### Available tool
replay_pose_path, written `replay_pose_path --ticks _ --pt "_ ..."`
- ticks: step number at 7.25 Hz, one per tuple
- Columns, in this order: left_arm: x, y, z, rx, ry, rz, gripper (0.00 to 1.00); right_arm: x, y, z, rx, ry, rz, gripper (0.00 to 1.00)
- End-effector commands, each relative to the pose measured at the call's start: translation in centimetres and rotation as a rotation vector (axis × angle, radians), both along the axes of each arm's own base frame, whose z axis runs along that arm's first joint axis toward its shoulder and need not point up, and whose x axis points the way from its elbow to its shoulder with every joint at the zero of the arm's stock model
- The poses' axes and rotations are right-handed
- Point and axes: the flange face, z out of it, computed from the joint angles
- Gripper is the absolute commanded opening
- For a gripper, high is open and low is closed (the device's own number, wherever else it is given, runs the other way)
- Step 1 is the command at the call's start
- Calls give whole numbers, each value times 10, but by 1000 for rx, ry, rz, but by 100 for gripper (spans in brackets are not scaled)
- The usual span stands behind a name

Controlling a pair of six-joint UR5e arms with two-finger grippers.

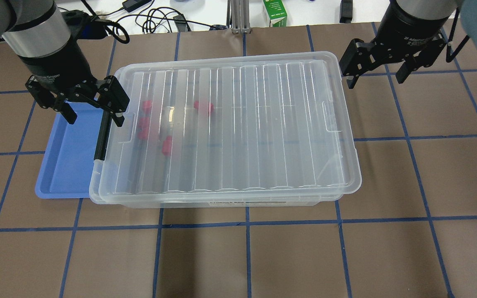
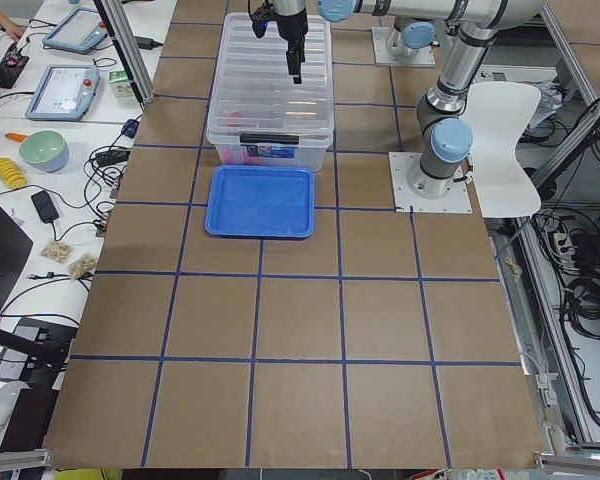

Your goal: Place red block in blue tray from box

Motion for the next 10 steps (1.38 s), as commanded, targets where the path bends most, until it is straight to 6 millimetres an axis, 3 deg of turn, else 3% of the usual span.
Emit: replay_pose_path --ticks 1,4,5,8,9,10 --pt "0 2 -4 6 2 0 100 -1 0 0 0 0 1 100" --pt "3 2 -4 6 -4 4 100 -5 -1 -1 0 5 1 100" --pt "3 2 -3 3 -5 5 100 -3 -2 -9 16 -5 -1 100" --pt "4 2 -5 6 -4 5 100 -10 -34 -114 -26 4 34 100" --pt "4 1 -7 8 -1 6 100 -17 -40 -135 -41 -7 18 100" --pt "4 0 -7 9 -2 4 100 -18 -42 -139 -39 -7 20 100"
